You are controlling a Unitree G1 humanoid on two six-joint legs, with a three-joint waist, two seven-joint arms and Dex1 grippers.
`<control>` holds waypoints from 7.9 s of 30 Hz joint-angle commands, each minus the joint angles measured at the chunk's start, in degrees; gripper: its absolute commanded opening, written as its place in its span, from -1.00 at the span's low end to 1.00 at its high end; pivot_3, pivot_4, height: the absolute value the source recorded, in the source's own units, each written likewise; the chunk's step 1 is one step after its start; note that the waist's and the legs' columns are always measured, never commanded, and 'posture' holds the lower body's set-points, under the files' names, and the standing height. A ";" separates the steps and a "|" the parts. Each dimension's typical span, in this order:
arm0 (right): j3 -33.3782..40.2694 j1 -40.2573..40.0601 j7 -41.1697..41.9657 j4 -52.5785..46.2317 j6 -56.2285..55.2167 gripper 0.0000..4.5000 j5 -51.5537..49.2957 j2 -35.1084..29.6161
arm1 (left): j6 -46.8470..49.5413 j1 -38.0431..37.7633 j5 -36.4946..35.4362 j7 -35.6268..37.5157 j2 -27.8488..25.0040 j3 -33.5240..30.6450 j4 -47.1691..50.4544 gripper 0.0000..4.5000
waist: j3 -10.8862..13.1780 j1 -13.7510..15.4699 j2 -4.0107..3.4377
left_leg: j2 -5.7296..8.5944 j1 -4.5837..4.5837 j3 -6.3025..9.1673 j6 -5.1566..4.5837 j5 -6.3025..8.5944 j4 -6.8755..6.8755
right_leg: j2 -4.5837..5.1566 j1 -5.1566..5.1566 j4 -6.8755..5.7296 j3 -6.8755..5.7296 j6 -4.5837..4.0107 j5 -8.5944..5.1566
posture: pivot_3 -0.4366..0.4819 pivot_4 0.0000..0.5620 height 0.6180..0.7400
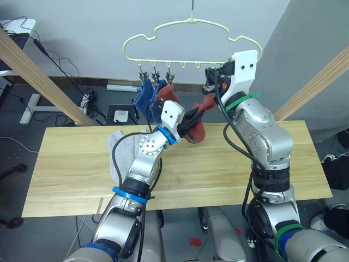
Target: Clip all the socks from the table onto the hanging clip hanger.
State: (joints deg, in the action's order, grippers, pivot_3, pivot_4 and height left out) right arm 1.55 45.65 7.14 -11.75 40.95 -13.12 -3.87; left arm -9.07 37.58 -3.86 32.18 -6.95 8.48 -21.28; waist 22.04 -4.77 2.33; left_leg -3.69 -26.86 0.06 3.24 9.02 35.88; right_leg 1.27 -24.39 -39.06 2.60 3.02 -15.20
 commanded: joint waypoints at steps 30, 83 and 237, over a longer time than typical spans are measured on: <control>1.50 -1.24 -0.83 -5.79 3.50 -0.08 -5.06 0.90 | 4.59 3.14 -4.30 -0.09 3.64 -3.46 1.49 -0.98 | 0.00 -0.02 0.00 | -0.01 0.00 0.00 0.00 0.00 -0.02 | 0.00 0.00 0.02 0.00 0.01 0.00 | -0.45 0.24 1.00; -1.23 -8.78 -7.04 -12.47 3.99 0.02 4.76 -5.57 | 22.06 1.82 -16.21 22.40 -21.05 -6.20 24.16 1.00 | 0.00 0.09 -0.01 | -0.01 -0.02 -0.01 0.02 -0.01 -0.12 | 0.01 -0.07 0.07 0.02 0.02 -0.02 | -0.37 0.21 1.00; 5.10 -2.31 -12.87 -10.72 4.59 -1.00 -0.43 7.23 | 31.17 -19.75 2.31 -22.77 -4.23 -9.16 12.37 -0.99 | -0.65 -0.16 -0.25 | 0.00 0.05 -0.01 -0.02 -0.03 0.09 | 0.02 -0.08 -0.34 0.05 -0.01 0.00 | -0.43 0.21 1.00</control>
State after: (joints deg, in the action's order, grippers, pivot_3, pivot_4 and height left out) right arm 7.00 42.26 -6.14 -21.22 46.57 -12.78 3.42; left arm 22.75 19.22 -1.39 7.70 -11.26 -2.14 -9.44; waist 21.39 -4.94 2.08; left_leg -3.69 -26.81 0.05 3.22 8.98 35.97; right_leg 1.28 -24.46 -39.39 2.65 3.01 -15.19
